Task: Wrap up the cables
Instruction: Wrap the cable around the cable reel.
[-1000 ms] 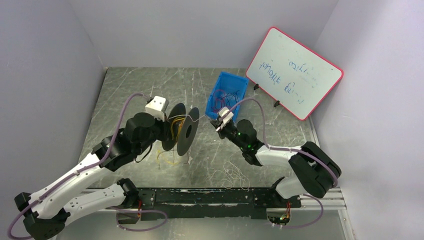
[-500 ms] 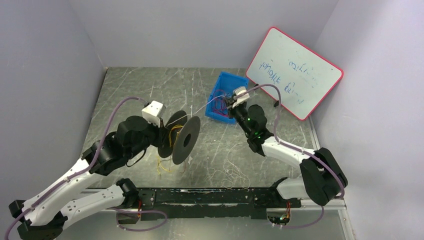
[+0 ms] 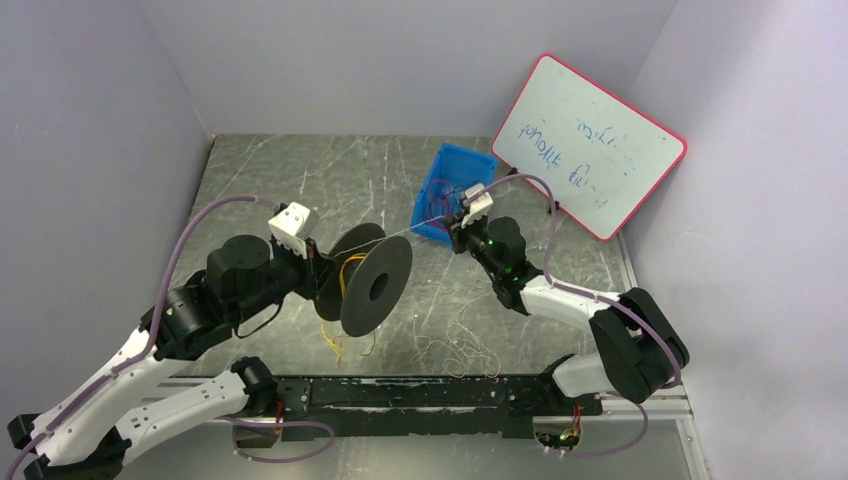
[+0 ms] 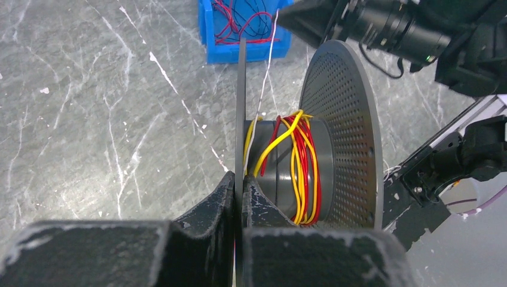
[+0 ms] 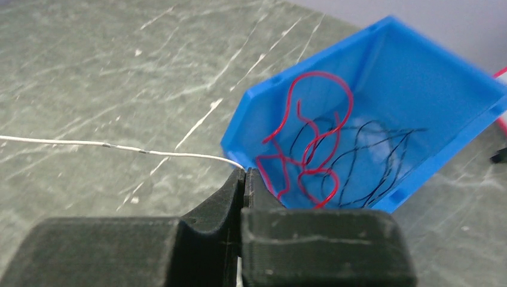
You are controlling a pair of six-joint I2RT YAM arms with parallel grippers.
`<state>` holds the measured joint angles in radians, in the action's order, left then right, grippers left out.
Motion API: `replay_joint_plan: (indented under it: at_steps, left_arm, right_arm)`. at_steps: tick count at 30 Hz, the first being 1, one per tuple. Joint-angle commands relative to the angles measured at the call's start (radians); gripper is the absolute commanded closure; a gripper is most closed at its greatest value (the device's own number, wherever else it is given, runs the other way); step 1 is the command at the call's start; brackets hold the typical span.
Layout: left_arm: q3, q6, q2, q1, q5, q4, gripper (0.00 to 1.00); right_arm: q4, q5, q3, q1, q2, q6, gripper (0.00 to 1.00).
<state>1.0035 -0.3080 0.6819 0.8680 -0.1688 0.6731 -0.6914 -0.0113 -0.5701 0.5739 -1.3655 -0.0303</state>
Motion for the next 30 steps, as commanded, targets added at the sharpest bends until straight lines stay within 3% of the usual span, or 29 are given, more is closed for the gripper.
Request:
replay_joint_plan:
  at_steps: [1,5,11,16,23,30]
  left_arm:
    - [0.042,-0.049,-0.029,0.006,-0.009,-0.143,0.93]
    - [0.066,-0.049,-0.022,0.006,-0.048,-0.181,0.93]
    - [0.144,-0.047,0.009,0.007,-0.001,-0.227,0.93]
    - [0.221,-0.038,0.061,0.006,0.108,-0.224,0.93]
    - [0.289,-0.032,0.101,0.006,0.173,-0.213,0.93]
    - [0.372,-0.008,0.132,0.006,0.179,-0.164,0.93]
  right_arm:
    - [-0.058,0.063,0.068,-0.009,-0.021,0.072,1.0]
    - [-0.136,0.156,0.139,-0.008,-0.021,0.113,0.98]
    - [-0.271,0.241,0.229,-0.008,-0.017,0.152,0.81]
    - [-0.352,0.275,0.275,-0.008,-0.015,0.157,0.6]
    - [-0.391,0.293,0.295,-0.008,0.02,0.134,0.47]
    - [-0.421,0.312,0.344,-0.006,0.155,0.101,0.39]
